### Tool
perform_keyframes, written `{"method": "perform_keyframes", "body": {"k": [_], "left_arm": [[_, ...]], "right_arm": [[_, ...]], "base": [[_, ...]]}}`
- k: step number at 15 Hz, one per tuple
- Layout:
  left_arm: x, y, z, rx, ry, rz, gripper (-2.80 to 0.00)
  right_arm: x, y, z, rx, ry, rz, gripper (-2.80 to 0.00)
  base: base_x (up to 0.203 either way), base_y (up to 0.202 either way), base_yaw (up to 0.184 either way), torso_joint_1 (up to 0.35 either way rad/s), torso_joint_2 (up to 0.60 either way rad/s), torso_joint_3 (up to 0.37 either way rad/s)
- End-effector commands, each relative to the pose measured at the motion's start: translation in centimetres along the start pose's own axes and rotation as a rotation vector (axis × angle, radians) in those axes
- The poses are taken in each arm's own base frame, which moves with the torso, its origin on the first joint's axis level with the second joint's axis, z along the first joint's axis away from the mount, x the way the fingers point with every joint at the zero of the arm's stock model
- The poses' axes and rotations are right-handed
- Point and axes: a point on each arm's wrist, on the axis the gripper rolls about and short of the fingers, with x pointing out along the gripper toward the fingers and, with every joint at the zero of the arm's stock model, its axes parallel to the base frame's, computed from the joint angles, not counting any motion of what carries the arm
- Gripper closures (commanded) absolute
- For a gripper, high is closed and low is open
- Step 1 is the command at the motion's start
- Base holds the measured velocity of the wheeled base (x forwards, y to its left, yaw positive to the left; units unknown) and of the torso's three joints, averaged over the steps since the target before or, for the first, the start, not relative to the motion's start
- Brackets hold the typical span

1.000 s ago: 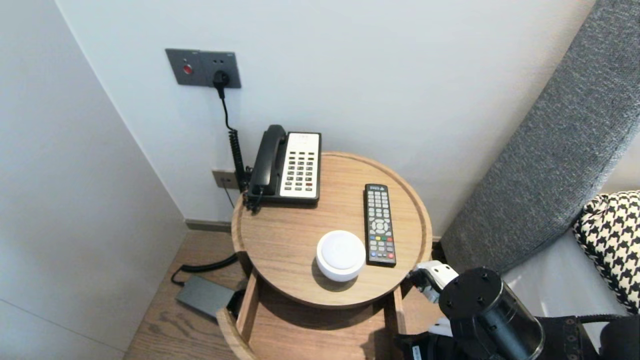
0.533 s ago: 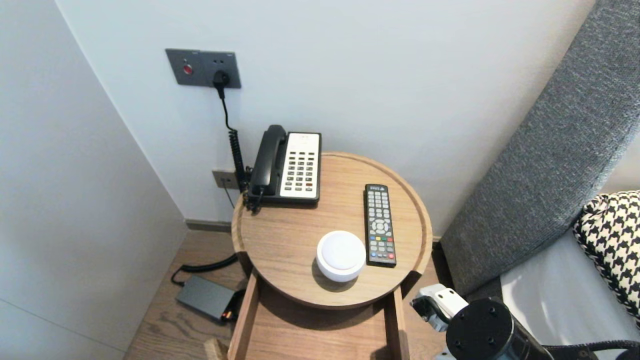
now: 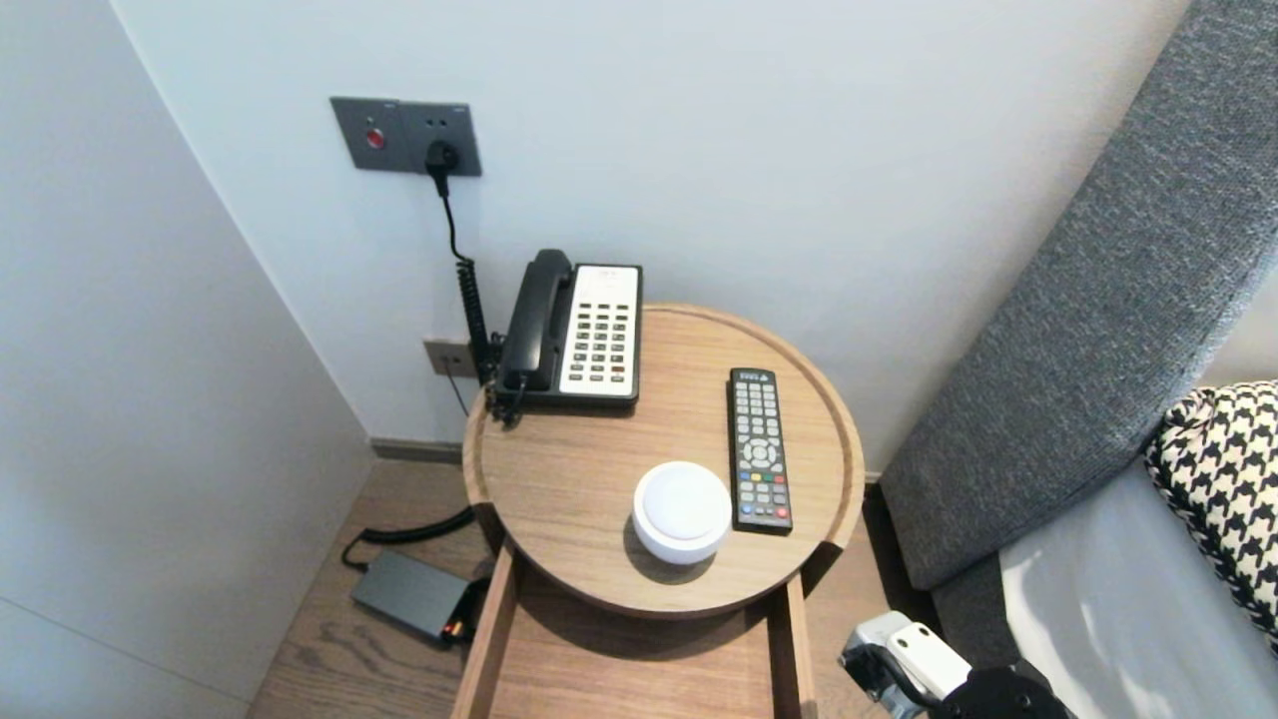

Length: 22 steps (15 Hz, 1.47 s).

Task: Open the nightstand drawer, then put the remote controls on the table in the drawer one by one

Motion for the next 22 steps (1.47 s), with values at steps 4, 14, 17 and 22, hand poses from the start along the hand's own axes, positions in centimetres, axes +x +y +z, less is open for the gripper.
{"method": "perform_keyframes", "body": {"k": [4, 14, 17, 22], "left_arm": [[0.1, 0.0, -0.2, 0.0, 0.008, 0.002, 0.0], [0.1, 0.0, -0.2, 0.0, 0.008, 0.001, 0.0], [0.1, 0.0, -0.2, 0.0, 0.008, 0.002, 0.0], [0.1, 0.0, -0.2, 0.0, 0.008, 0.002, 0.0]], "right_arm": [[-0.8, -0.1, -0.6, -0.012, -0.003, 0.02, 0.0], [-6.7, 0.6, 10.3, 0.169, -0.261, -0.016, 0.0], [-9.2, 1.0, 14.8, 0.184, -0.325, -0.041, 0.0], [-6.9, 0.2, 18.7, 0.151, -0.333, -0.135, 0.0]], "base": [[0.0, 0.0, 0.0, 0.0, 0.0, 0.0], [0.0, 0.0, 0.0, 0.0, 0.0, 0.0], [0.0, 0.0, 0.0, 0.0, 0.0, 0.0], [0.0, 0.0, 0.0, 0.0, 0.0, 0.0]]}}
